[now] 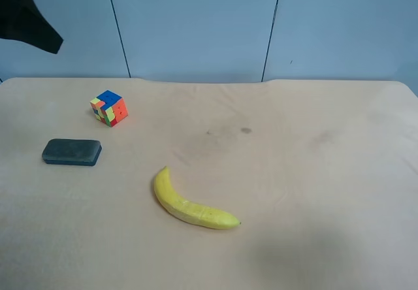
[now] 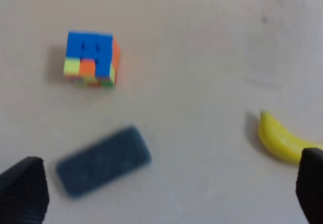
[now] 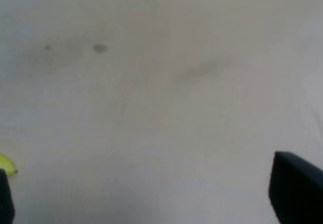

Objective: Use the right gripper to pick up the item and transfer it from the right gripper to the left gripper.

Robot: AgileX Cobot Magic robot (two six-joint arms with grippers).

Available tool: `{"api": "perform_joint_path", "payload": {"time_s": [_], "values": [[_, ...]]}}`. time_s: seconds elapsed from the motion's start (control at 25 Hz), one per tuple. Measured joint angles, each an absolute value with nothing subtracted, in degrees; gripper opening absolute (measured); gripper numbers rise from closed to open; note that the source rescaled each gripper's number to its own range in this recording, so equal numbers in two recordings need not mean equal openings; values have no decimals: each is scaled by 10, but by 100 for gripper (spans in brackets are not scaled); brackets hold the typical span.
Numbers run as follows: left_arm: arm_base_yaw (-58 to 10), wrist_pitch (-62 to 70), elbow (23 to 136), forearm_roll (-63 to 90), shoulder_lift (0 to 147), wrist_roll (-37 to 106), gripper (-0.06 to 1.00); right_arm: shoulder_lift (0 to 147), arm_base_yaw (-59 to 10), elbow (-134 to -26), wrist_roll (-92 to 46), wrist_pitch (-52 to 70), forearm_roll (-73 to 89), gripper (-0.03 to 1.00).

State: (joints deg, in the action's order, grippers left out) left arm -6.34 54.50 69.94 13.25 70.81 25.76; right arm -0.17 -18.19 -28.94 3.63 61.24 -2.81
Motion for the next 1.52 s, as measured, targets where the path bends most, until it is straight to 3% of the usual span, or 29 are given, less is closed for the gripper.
{"api": "perform_joint_path", "payload": {"time_s": [0.24, 0.6, 1.04, 1.52], "values": [[-63, 636, 657, 96, 590, 223, 99, -2, -182, -289, 36, 612, -28, 100], [-63, 652, 474, 93, 313, 191, 99, -2, -182, -289, 36, 612, -28, 100], [-63, 671, 354, 81, 16, 144, 99, -2, -182, -289, 36, 612, -28, 100], [-63, 634, 303, 53, -2, 119, 99, -2, -182, -289, 36, 612, -28, 100]]}}
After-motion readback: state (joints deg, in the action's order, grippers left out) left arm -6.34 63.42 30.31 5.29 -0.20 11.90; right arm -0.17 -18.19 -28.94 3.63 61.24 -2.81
